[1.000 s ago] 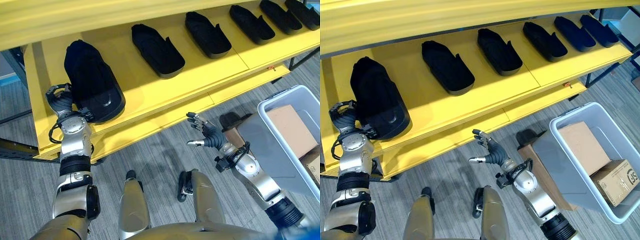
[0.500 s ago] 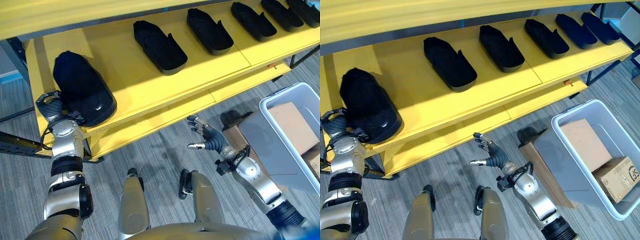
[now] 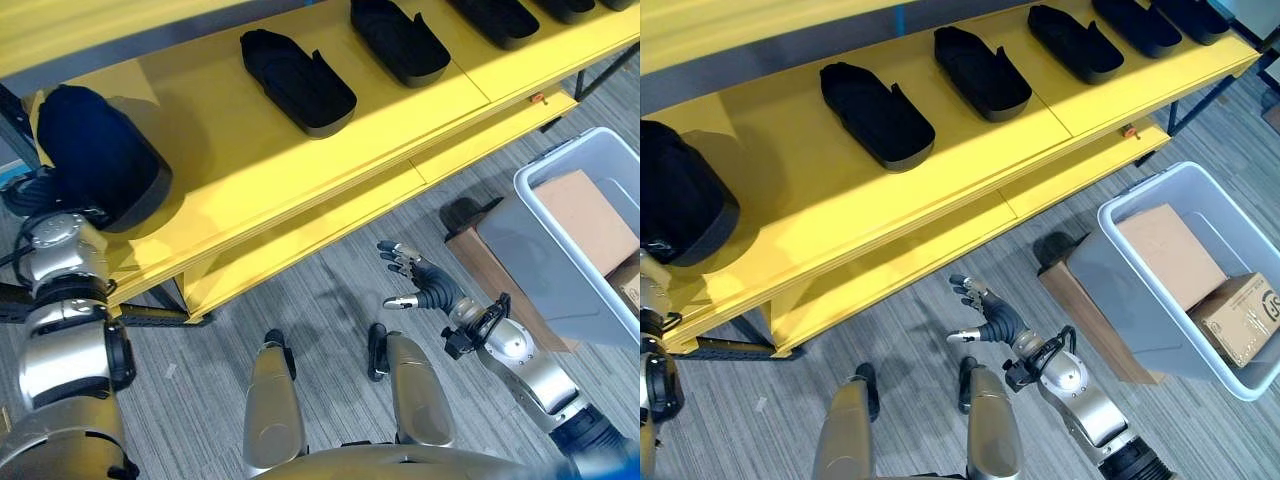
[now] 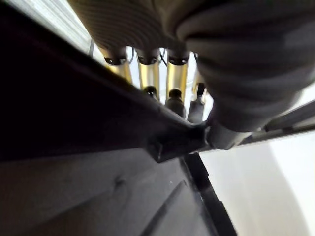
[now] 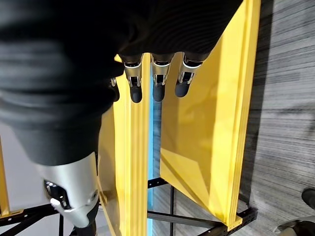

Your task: Move parts from the plastic box to the shelf.

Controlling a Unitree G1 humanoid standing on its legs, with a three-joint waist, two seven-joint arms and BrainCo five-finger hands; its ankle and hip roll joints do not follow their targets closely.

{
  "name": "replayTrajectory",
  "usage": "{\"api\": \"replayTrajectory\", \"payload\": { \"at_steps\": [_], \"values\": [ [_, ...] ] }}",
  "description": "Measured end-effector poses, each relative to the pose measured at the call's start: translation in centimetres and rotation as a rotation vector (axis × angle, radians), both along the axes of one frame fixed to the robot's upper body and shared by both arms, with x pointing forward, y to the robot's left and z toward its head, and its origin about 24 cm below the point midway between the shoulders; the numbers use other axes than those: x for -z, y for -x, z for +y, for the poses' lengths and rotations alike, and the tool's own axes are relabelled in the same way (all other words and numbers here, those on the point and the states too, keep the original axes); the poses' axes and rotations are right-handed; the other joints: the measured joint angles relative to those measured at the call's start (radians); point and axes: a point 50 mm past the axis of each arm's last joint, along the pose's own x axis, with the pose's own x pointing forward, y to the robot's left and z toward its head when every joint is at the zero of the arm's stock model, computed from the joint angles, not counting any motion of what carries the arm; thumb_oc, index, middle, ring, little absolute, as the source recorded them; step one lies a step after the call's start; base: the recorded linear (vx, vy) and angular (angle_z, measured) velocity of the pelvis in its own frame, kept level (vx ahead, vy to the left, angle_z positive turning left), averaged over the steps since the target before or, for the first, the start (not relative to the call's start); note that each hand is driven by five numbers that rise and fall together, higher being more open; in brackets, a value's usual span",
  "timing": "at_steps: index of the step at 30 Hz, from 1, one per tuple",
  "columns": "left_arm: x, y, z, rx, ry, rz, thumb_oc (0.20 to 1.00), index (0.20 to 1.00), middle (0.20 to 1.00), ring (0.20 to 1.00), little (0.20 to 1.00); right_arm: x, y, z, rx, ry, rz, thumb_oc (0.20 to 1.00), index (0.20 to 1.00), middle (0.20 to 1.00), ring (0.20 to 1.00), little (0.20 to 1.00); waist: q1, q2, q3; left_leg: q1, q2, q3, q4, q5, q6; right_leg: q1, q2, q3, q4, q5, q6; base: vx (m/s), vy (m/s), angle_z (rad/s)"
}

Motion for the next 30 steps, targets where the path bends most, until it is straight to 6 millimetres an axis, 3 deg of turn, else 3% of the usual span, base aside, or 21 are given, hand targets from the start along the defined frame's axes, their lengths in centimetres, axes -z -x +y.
{"api": "replayTrajectory", "payload": {
  "at_steps": [2,8,11,13,23,30],
  "values": [
    [-0.6,-0.1,0.0,0.009,-0.024,0.007,0.2,0.2,0.2,0.2,0.2,-0.3,0.2,0.1,-0.006,-0.006,-0.009,1.0,1.0,1.0,1.0,1.0,0.0,0.001,0.001,-0.004,-0.005,0.0,0.007,-0.006,0.006,0.0,-0.004,0.0,0.001,0.015,-0.016,0.0,0.031,0.06],
    [-1.1,-1.1,-0.7,0.048,0.014,-0.041,0.2,0.2,0.2,0.2,0.2,-0.7,0.0,0.2,-0.012,-0.015,-0.022,1.0,1.0,1.0,1.0,1.0,-0.003,0.01,0.017,0.012,-0.005,-0.004,0.004,-0.012,0.005,-0.014,-0.006,0.01,0.059,0.04,0.008,0.0,0.012,0.03],
    [-3.2,-1.8,-0.9,0.068,-0.042,-0.043,0.2,0.2,0.2,0.2,0.2,-0.9,-0.1,0.2,-0.012,-0.016,-0.031,1.0,1.0,1.0,1.0,1.0,0.0,0.002,0.04,0.012,0.005,-0.002,0.003,-0.009,-0.002,-0.011,0.007,0.013,0.038,0.033,0.006,-0.02,0.011,-0.11],
    [-4.6,-2.3,-1.1,0.077,-0.055,-0.08,0.2,0.2,0.2,0.2,0.2,-0.9,-0.2,0.0,-0.005,-0.013,-0.034,1.0,1.0,1.0,1.0,1.0,-0.009,0.003,0.058,-0.007,0.007,-0.001,0.018,-0.002,-0.013,-0.01,0.014,0.013,0.008,0.012,-0.019,-0.02,0.018,-0.11],
    [-7.7,-4.2,-3.1,0.15,-0.137,-0.096,0.2,0.2,0.2,0.2,0.2,-1.1,-0.2,-0.4,-0.014,0.018,-0.045,1.0,1.0,1.0,1.0,1.0,-0.024,0.007,0.083,-0.014,0.006,-0.002,0.045,-0.018,-0.009,-0.008,0.013,0.02,0.021,0.018,-0.016,0.0,0.002,0.0],
    [-7.9,-5.3,-4.3,0.189,-0.142,-0.089,0.2,0.2,0.2,0.2,0.2,-1.4,-0.5,-1.0,-0.014,0.04,-0.051,1.0,1.0,1.0,1.0,1.0,-0.035,0.009,0.09,-0.014,0.004,0.0,0.055,-0.018,-0.009,-0.006,0.011,0.022,0.019,0.017,-0.016,0.0,0.0,0.0]
  ]
}}
